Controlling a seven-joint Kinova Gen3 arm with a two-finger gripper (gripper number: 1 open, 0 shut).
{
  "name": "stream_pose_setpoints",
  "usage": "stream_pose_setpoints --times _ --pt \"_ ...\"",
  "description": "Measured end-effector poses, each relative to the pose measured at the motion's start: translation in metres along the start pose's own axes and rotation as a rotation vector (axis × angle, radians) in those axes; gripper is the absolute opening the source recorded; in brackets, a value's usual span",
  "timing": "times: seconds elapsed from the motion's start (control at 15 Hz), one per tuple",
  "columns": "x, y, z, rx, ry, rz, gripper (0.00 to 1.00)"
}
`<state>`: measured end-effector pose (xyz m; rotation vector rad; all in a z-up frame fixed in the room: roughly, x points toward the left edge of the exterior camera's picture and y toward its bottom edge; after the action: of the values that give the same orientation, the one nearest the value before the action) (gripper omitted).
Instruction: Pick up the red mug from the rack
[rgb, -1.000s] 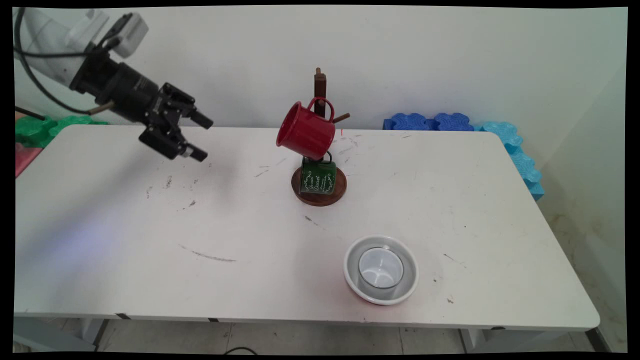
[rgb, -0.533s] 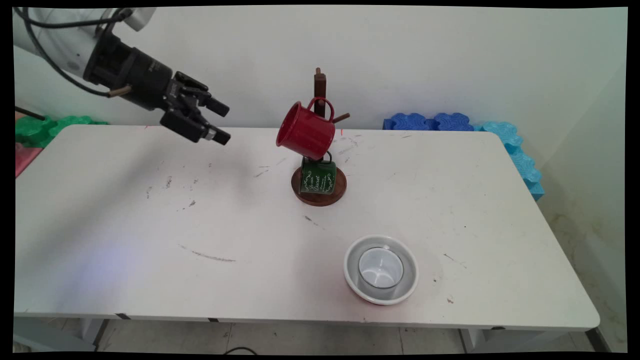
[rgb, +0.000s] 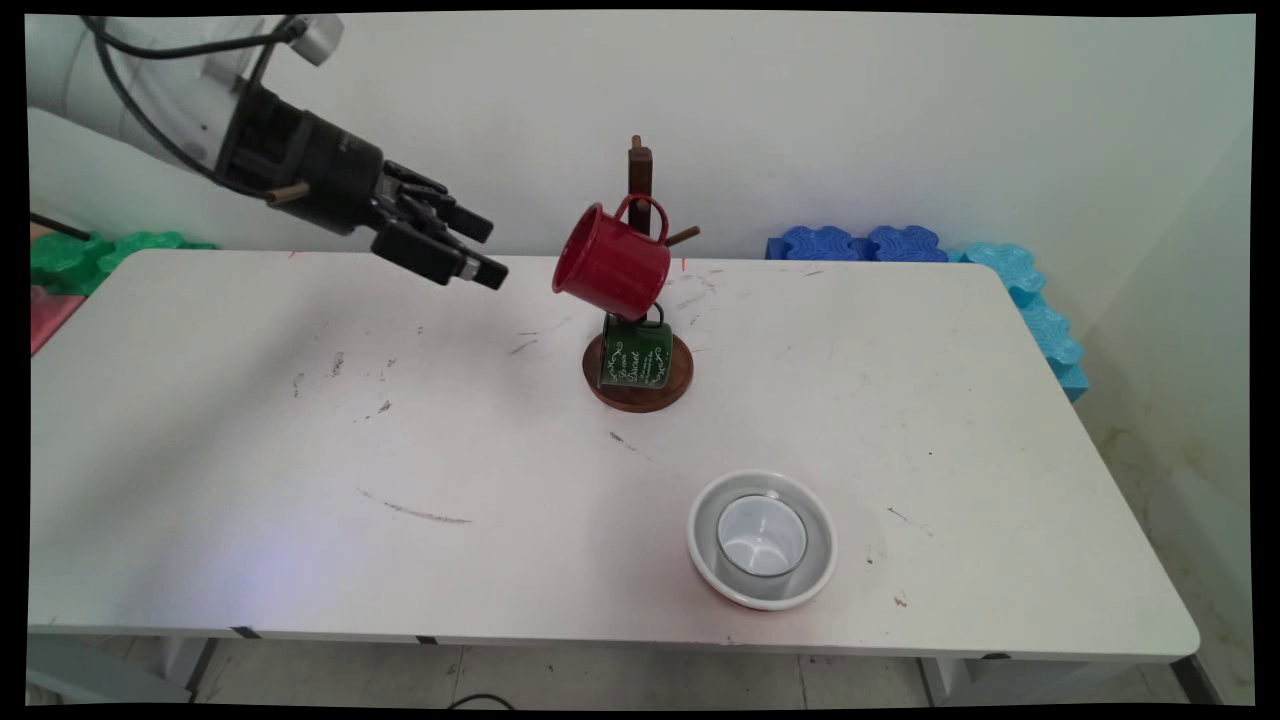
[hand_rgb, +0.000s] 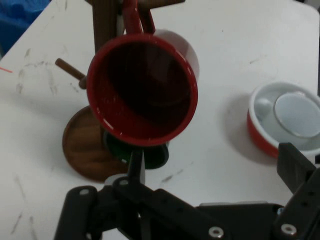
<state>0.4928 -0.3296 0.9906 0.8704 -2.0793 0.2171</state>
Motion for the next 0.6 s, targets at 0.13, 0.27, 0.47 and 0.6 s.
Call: stream_pose_setpoints --times 0.13,0.27,0.47,0.6 --pt "0.000 0.003 0.008 0.003 0.015 -0.029 1.00" --pt "0.001 0.004 0.016 0.007 0.029 -0.054 1.00" --pt "0.001 0.006 0.025 0.012 0.042 -0.080 1.00" --pt "0.001 0.007 0.033 0.017 0.050 -0.098 1.00"
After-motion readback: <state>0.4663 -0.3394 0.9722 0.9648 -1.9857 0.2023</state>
